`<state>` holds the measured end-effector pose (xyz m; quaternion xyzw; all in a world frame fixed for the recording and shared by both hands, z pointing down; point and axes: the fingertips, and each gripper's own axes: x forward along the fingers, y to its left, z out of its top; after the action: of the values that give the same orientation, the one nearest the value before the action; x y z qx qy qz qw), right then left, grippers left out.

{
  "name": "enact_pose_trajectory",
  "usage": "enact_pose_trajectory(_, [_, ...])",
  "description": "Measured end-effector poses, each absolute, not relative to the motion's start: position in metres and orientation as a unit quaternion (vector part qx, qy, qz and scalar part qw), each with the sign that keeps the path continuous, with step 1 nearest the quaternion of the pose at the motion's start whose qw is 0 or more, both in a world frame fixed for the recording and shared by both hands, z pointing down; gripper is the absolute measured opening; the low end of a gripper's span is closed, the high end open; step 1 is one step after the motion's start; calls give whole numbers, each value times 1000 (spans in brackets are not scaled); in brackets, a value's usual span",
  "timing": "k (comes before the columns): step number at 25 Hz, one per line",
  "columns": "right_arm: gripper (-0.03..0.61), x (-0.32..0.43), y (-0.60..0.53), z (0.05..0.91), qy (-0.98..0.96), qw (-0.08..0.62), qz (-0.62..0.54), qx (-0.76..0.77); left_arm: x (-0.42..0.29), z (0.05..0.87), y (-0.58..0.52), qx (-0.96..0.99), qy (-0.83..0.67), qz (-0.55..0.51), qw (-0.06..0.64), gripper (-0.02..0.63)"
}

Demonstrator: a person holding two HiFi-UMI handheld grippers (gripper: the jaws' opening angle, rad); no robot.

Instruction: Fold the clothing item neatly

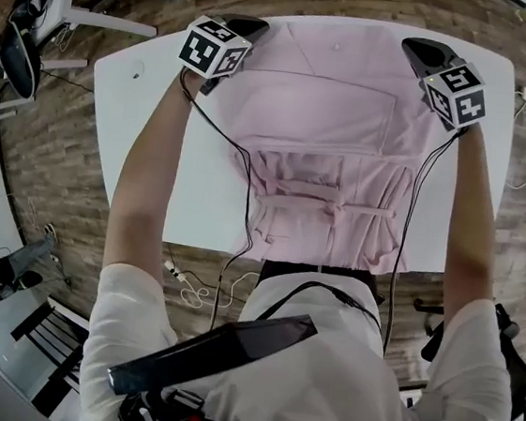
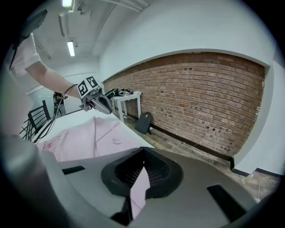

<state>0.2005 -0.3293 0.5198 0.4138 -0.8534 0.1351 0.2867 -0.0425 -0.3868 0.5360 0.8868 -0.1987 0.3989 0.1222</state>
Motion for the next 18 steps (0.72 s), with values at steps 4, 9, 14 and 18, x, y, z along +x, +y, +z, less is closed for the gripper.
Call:
enact_pose_trajectory(4, [5,189,-344,532,-867,294,135,379,-44,544,-394,888,-164,400,158,2])
enact_pose_trajectory(9, [105,182,-349,536,-888,277,175,324,-38,554,-386,883,-133,402,201,56])
enact_pose_trajectory(14, [138,184,-351,551,-885,289,200,306,-31,564,-380,883,-115,393,229,153])
enact_pose_trajectory(18, [138,180,-355,559,-884,289,213,299,-29,566,-389,884,-117,380,247,153])
